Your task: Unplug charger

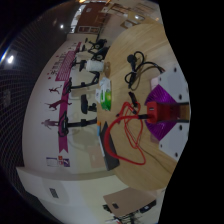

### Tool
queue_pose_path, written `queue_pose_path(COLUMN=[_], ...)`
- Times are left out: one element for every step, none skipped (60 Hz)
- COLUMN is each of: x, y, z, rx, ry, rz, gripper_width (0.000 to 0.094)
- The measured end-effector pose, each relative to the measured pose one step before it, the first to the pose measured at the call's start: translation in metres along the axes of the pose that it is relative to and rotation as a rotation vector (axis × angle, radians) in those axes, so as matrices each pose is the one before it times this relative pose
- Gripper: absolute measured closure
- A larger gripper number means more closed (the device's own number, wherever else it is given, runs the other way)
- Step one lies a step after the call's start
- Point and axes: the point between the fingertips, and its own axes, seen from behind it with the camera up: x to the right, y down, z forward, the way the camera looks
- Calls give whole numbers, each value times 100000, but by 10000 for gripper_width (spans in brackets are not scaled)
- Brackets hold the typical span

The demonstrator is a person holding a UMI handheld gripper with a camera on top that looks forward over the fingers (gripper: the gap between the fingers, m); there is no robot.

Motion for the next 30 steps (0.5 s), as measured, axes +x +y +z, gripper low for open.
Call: queue_pose_path(x=[-78,-55,-15,-6,513,654,585,388,531,614,520,1182,641,592,218,791,958,832,1364,994,929,858,722,623,157,481,489,425,759,304], y=[-172,48,-346,-1348,-2303,-2190,-2138,-2074,-1816,-1529,-1744,-725,-629,-420,-406,-76,119,456,166,625,759,901,1062,1779,656,1171,1059,1057,1765,898], z=[-8,-75,-397,-657,-286,-701,-580,-817,-316,-281,-451,726,-13,43,-720,145,183,-32,1025,296,362,412,450,-21,1018,495,570,563,48,510], rx=[-896,-2051,-913,3716,5517,4492,3796,3449,2627,1672,416,-302,-805,-1029,-1172,-1260,-1690,-2113,-2311,-2489,-2655,-3031,-3370,-4053,-3913,-3681,-3163,-2939,-3114,-2666], ry=[-738,-879,-1121,-876,725,1821,1223,387,135,485,952,615,233,-262,13,501,1091,1482,1480,1164,940,647,442,23,629,257,504,480,35,319], rz=[976,703,1399,2939,1859,-446,-1526,-1096,-60,867,1175,1338,1086,659,178,-244,-730,-1168,-1520,-1416,-1154,-743,-346,-29,-84,47,-35,-337,-682,-867], gripper_width=[757,761,764,764,765,768,766,767,767,767,767,769,768,769,771,770,770,770,770,770,770,767,768,770,767,762,761,756,757,756])
